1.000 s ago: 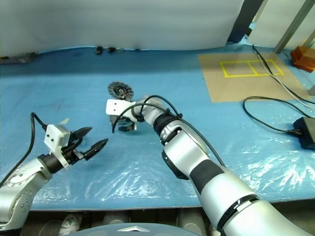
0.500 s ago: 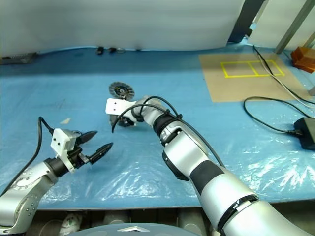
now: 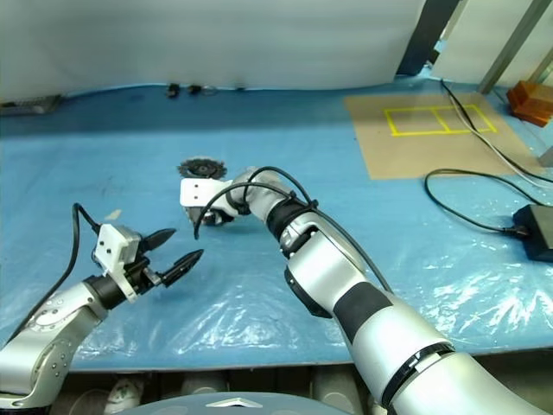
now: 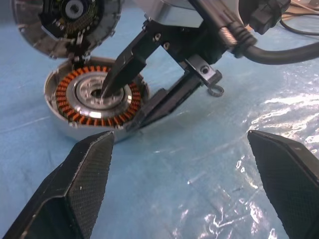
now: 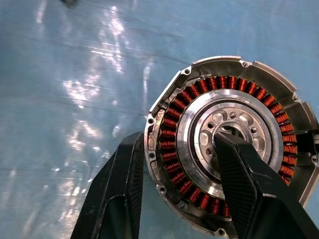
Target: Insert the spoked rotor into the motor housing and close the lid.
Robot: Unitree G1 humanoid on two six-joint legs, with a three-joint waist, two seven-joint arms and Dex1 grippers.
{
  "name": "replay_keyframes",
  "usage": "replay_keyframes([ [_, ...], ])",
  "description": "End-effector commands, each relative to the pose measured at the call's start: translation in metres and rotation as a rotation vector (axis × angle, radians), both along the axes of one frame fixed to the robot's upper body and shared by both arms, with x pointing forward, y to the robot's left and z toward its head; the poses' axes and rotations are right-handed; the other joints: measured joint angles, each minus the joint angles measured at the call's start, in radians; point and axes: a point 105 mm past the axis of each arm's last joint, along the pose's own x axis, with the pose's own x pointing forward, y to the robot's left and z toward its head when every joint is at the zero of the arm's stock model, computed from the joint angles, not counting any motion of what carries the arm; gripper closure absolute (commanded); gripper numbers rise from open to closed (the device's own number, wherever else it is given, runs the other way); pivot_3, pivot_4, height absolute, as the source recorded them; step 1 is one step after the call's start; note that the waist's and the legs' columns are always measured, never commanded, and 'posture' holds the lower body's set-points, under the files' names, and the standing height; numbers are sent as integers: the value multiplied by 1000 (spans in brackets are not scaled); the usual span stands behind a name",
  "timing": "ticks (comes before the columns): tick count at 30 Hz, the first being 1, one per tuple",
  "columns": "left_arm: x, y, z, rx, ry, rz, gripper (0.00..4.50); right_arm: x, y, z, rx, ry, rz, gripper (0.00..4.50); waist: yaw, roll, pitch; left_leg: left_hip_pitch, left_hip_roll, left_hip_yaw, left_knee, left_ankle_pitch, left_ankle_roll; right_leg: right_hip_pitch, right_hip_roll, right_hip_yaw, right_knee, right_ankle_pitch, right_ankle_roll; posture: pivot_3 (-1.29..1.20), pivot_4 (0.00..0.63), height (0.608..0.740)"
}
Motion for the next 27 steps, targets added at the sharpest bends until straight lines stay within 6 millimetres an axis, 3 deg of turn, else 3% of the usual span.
replay_keyframes([
  [1,3,-6,10,-5,-50,-21,0,-30,16,12,34,67,209,2577,-4,0,0,-1,0,0,0,1,2,-1,0,0,0,0,0,0,150,740],
  [5,4,-7,13,-14,-57,-24,0,-30,-6,23,52,119,192,2577,-3,0,0,-4,1,0,0,2,3,-3,1,-1,0,1,1,0,150,740],
  [10,2,-14,15,-13,-59,-64,0,-33,-62,5,-18,167,100,2577,23,-1,0,-3,0,0,2,2,3,-1,0,-1,-1,2,3,0,150,740],
  [14,3,-15,16,4,-51,-98,0,-34,-89,-7,-71,217,7,2577,17,-1,0,0,0,0,3,1,2,2,0,0,1,0,1,0,150,740],
  [21,10,-8,21,34,-48,-124,0,-45,-91,-11,-115,265,-27,2577,16,-1,-1,5,0,0,4,0,0,6,0,1,1,0,0,0,150,740],
  [27,11,-10,23,41,-42,-144,0,-46,-76,-29,-138,271,-91,2577,13,-1,-1,4,0,1,3,0,0,6,0,1,1,0,0,0,150,740],
])
